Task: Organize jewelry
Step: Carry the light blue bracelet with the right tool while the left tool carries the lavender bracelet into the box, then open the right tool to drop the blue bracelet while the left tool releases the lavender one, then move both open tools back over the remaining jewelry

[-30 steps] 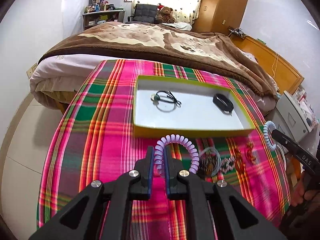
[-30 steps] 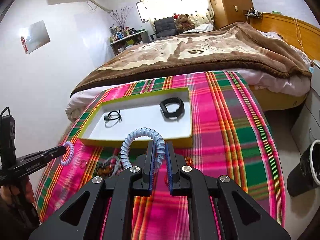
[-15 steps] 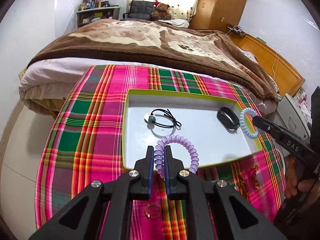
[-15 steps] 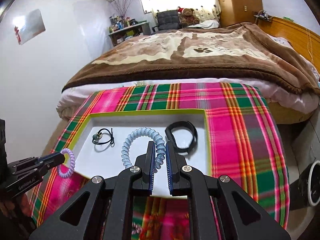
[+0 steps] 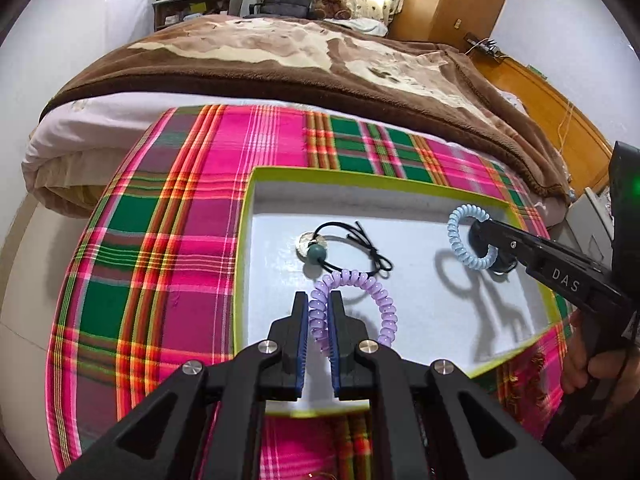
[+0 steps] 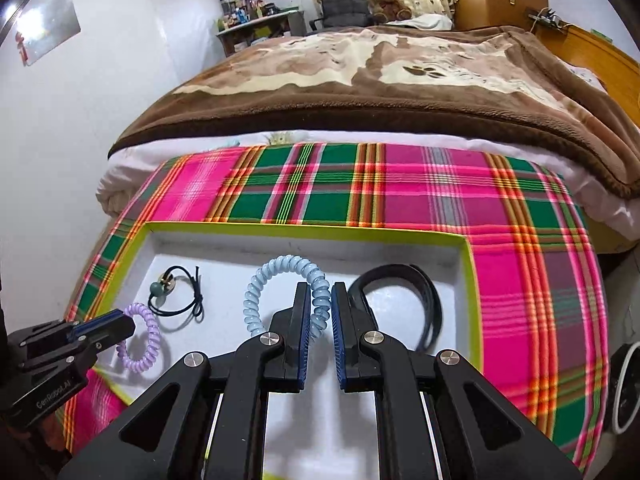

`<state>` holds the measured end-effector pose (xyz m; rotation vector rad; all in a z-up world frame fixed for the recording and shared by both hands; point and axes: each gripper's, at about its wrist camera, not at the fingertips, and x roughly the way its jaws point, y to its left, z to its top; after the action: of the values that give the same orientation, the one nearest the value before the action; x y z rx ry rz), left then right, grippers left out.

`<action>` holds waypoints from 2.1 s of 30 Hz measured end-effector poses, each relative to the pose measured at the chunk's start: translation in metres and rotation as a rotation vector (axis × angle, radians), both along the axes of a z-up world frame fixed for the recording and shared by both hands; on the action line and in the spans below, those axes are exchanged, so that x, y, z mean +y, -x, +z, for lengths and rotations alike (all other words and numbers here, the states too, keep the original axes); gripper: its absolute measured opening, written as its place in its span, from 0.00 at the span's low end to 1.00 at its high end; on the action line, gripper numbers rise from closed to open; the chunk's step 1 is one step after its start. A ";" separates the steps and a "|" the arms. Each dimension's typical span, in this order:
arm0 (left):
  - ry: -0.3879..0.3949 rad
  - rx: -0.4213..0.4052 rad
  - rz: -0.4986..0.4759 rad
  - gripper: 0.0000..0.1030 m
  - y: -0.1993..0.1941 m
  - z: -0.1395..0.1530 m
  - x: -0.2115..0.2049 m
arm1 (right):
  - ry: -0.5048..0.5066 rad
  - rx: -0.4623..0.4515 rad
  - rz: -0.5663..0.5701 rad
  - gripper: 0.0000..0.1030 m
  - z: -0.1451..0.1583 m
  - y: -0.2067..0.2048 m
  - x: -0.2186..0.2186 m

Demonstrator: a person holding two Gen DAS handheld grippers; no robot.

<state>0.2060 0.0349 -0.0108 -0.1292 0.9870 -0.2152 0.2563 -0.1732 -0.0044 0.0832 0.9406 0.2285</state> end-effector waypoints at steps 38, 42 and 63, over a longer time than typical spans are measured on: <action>-0.016 0.027 -0.003 0.33 -0.009 -0.005 -0.006 | 0.066 0.024 0.026 0.17 -0.017 -0.012 0.020; -0.034 0.009 -0.003 0.42 -0.004 0.001 -0.008 | 0.053 0.015 0.026 0.25 -0.012 -0.007 0.018; -0.087 -0.099 0.059 0.47 0.070 0.037 0.000 | -0.029 -0.104 0.023 0.29 0.035 0.079 0.007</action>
<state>0.1362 0.0349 0.0265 -0.0674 0.8910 -0.1227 0.1775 -0.1664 0.0308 0.0870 0.8351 0.2652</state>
